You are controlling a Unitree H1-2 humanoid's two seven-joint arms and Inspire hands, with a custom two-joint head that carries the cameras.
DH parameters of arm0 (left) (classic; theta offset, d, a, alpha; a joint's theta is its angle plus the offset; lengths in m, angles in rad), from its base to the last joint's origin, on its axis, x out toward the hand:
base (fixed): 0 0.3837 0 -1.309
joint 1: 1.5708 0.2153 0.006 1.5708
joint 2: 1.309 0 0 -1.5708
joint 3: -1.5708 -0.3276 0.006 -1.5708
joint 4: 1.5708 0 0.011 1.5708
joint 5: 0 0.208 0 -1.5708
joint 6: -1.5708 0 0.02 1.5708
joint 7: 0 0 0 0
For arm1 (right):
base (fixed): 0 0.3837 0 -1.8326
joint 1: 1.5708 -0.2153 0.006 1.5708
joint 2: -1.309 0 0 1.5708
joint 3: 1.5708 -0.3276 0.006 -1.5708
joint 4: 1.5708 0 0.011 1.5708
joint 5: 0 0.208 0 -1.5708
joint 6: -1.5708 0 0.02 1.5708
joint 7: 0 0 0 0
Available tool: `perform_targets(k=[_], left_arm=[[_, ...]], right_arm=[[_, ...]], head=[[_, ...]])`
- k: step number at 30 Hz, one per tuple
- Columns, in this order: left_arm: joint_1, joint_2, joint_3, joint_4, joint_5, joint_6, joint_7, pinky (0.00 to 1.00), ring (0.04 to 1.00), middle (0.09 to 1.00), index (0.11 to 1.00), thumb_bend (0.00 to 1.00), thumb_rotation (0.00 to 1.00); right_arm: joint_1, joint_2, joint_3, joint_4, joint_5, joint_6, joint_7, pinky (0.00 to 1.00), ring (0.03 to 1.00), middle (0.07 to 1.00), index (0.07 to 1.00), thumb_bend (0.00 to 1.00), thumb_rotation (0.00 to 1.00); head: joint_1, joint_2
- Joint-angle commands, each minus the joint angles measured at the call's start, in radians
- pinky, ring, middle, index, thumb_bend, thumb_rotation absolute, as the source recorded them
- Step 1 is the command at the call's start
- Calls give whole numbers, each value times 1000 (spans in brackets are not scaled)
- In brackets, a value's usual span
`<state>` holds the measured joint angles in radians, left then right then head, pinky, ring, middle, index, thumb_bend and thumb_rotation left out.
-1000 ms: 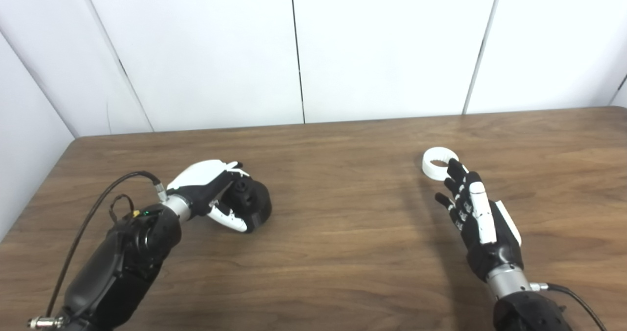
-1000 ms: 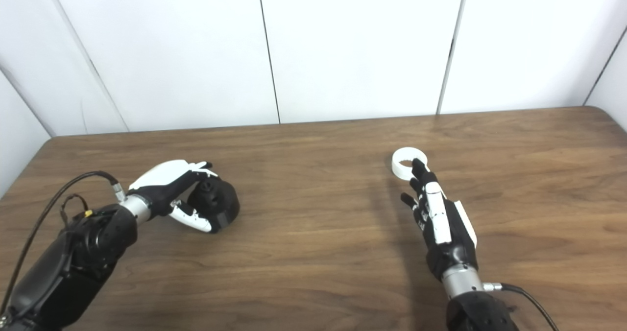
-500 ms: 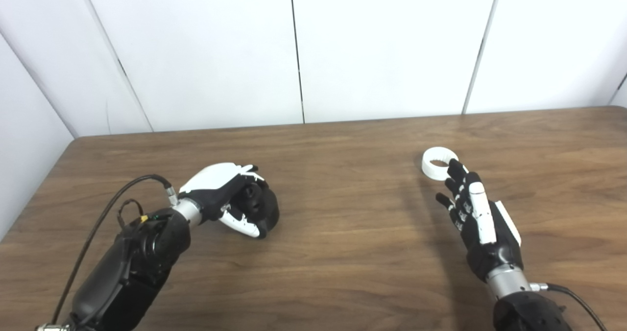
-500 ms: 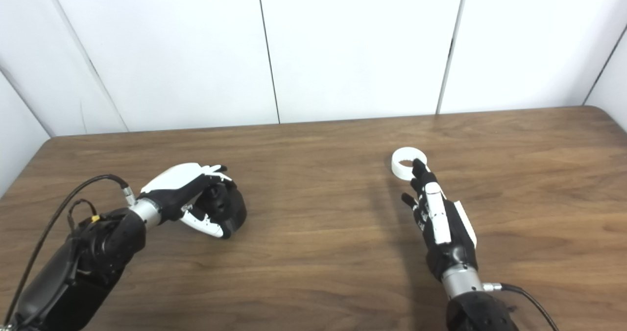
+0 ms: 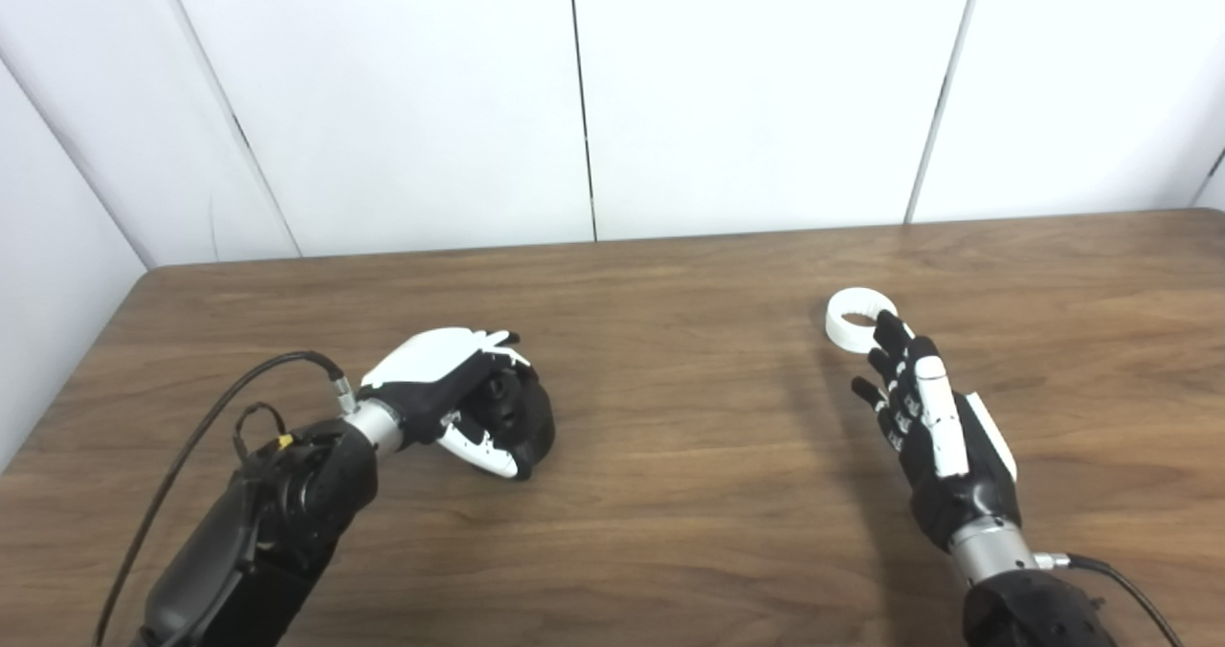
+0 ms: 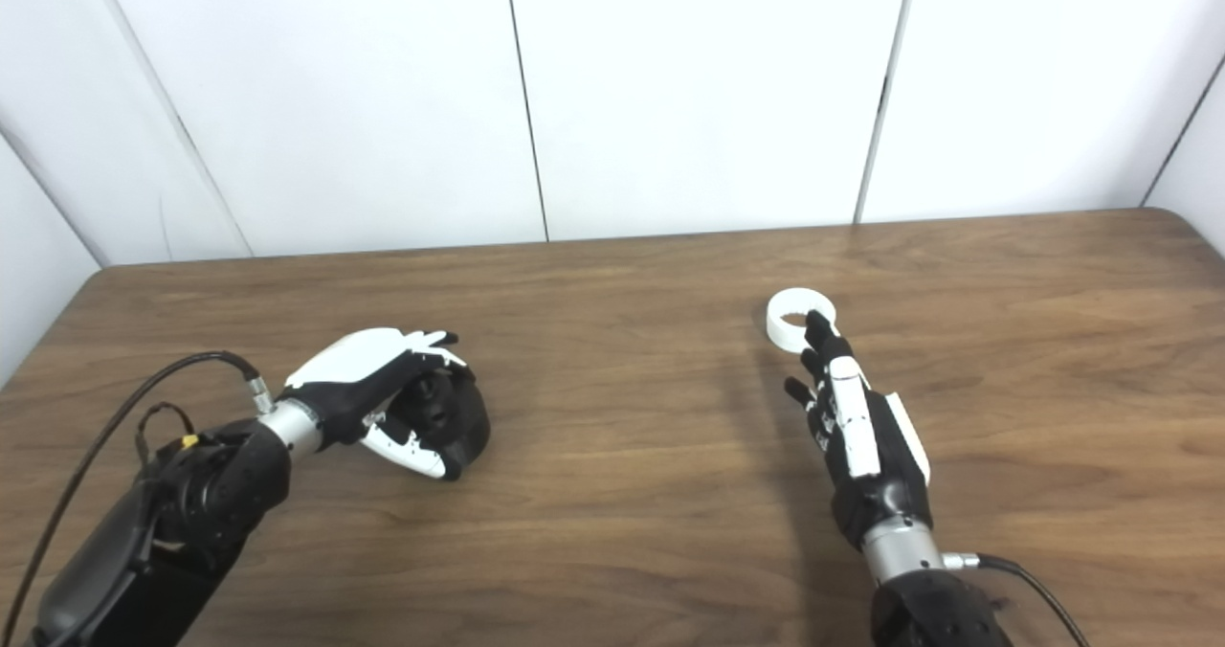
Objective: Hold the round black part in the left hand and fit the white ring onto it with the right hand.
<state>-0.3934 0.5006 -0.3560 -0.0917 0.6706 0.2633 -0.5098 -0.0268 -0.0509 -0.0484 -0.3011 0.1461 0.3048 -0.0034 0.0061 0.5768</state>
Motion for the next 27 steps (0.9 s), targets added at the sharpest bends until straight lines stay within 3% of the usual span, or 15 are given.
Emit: perform_targets(k=[1,27], left_arm=[[-25,8,11,-28,17,-5,13,978,1000,987,771,891,284],[-6,-37,3,-90,25,-2,-12,960,1000,969,740,893,273]], right_arm=[[-22,1,0,-24,11,-29,16,940,1000,991,965,451,1000],[-27,5,11,-42,-11,-6,8,945,1000,988,971,461,1000]], head=[[1,2],[-12,16]])
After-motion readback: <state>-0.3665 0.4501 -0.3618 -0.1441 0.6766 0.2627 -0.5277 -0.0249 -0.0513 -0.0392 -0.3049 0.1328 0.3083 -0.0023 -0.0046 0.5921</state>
